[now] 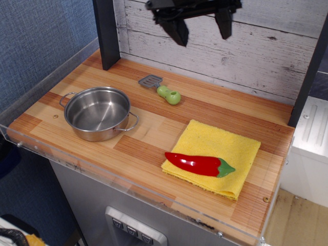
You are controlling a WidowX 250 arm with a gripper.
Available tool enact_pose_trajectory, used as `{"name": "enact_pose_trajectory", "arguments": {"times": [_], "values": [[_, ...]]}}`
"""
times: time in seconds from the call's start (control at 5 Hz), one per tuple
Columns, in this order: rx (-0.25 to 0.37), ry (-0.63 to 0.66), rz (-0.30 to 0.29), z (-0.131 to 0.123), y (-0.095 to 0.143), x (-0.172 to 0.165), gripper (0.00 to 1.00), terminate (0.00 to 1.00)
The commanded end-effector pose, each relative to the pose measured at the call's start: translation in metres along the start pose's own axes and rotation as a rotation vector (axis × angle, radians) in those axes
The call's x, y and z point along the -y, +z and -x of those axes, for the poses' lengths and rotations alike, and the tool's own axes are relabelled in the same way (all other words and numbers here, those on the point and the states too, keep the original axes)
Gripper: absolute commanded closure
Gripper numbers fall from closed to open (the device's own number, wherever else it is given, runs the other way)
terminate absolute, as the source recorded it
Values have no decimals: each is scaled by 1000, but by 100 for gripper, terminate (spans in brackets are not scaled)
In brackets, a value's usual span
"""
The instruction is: Move the green spatula behind the yellow cloth.
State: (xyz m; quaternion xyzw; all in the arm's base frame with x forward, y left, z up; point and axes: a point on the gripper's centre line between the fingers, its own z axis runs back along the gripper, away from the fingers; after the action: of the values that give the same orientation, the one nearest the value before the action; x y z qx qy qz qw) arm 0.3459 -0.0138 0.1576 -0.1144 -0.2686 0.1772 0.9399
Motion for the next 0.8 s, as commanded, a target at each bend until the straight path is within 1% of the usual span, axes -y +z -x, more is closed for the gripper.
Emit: {"name": "enact_pose_trajectory", "arguments": {"times": [0.0, 0.2, 0.4, 0.6], "values": [[104, 421, -186, 12, -6, -24, 0, 0], [65, 519, -274, 7, -20, -28, 0, 0], [46, 589, -331, 6, -39, -38, 0, 0], [25, 630, -353, 4, -59, -61, 0, 0]]}}
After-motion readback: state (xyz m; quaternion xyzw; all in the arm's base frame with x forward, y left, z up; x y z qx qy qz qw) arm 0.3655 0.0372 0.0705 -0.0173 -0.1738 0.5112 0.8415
